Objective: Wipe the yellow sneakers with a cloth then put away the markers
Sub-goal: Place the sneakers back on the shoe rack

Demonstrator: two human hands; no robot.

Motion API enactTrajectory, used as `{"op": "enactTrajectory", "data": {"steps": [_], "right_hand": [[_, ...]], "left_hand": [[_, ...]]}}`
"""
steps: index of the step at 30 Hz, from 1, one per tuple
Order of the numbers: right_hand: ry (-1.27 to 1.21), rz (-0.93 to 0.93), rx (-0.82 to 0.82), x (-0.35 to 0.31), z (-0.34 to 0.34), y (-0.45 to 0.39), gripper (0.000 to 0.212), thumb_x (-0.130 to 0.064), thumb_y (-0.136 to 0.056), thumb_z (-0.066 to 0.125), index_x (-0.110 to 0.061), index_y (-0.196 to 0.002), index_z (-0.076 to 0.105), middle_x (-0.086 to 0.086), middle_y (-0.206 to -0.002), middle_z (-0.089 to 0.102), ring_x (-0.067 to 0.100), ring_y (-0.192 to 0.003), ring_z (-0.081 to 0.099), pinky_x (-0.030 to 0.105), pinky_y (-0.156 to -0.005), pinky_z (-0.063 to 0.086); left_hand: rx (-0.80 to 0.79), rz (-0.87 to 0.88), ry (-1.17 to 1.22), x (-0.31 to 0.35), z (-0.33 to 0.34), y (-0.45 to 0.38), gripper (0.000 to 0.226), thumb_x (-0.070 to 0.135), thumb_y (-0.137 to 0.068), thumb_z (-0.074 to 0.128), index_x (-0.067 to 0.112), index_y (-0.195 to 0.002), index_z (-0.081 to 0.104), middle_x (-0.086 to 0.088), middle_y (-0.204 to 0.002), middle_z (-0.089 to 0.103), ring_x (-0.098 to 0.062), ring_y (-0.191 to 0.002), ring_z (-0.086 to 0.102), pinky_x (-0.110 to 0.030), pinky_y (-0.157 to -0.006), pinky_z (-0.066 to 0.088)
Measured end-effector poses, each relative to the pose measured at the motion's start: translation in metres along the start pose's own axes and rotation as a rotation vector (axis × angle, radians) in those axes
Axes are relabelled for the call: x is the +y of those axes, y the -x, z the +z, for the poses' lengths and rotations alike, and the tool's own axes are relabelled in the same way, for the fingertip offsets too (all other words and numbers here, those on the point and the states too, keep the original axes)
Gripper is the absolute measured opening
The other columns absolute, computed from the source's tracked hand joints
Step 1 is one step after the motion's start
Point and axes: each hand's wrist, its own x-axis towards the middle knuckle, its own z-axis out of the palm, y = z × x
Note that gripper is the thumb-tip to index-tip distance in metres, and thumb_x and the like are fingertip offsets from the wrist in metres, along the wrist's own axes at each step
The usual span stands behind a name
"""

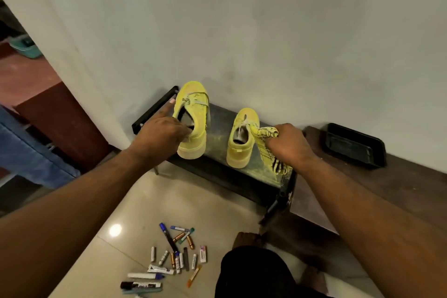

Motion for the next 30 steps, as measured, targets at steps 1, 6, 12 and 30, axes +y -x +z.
{"op": "enactTrajectory", "data": {"steps": [1, 6, 12, 30], "right_hand": [[0.006, -0.006, 0.0, -0.001, 0.004, -0.006, 0.013, -0.012, -0.08, 0.055, -0.003, -0.077, 0.065, 0.014, -0.073, 0.066, 0.031, -0.072, 0.062, 0.034, -0.062, 0.048], [0.017, -0.01, 0.01, 0.005, 0.022, -0.035, 0.014, -0.016, -0.083, 0.055, -0.014, -0.071, 0.062, 0.0, -0.065, 0.061, 0.021, -0.064, 0.06, 0.028, -0.055, 0.043], [0.031, 0.002, 0.057, 0.018, 0.036, -0.059, 0.027, -0.013, -0.082, 0.056, -0.023, -0.058, 0.05, -0.005, -0.062, 0.055, 0.018, -0.061, 0.053, 0.023, -0.05, 0.034], [0.029, 0.044, 0.112, 0.079, 0.018, -0.061, 0.017, -0.011, -0.079, 0.053, -0.023, -0.082, 0.065, 0.0, -0.072, 0.059, 0.025, -0.071, 0.058, 0.025, -0.065, 0.039]], "left_hand": [[-0.016, -0.004, -0.003, -0.006, 0.011, -0.001, 0.027, -0.007, -0.059, 0.08, 0.009, -0.08, 0.076, -0.006, -0.069, 0.073, -0.022, -0.069, 0.072, -0.029, -0.116, 0.0], [-0.092, 0.009, -0.012, -0.029, 0.063, -0.009, 0.027, -0.006, -0.06, 0.079, 0.01, -0.081, 0.076, -0.006, -0.071, 0.073, -0.022, -0.072, 0.071, -0.031, -0.116, -0.001], [-0.102, 0.059, -0.026, -0.031, 0.099, -0.033, 0.025, -0.008, -0.061, 0.073, 0.011, -0.077, 0.075, -0.006, -0.069, 0.071, -0.022, -0.071, 0.07, -0.033, -0.118, -0.001], [-0.294, -0.162, -0.089, 0.008, 0.093, -0.076, 0.03, 0.008, -0.087, 0.049, 0.014, -0.11, 0.067, -0.008, -0.106, 0.07, -0.025, -0.105, 0.063, -0.031, -0.115, -0.007]]}}
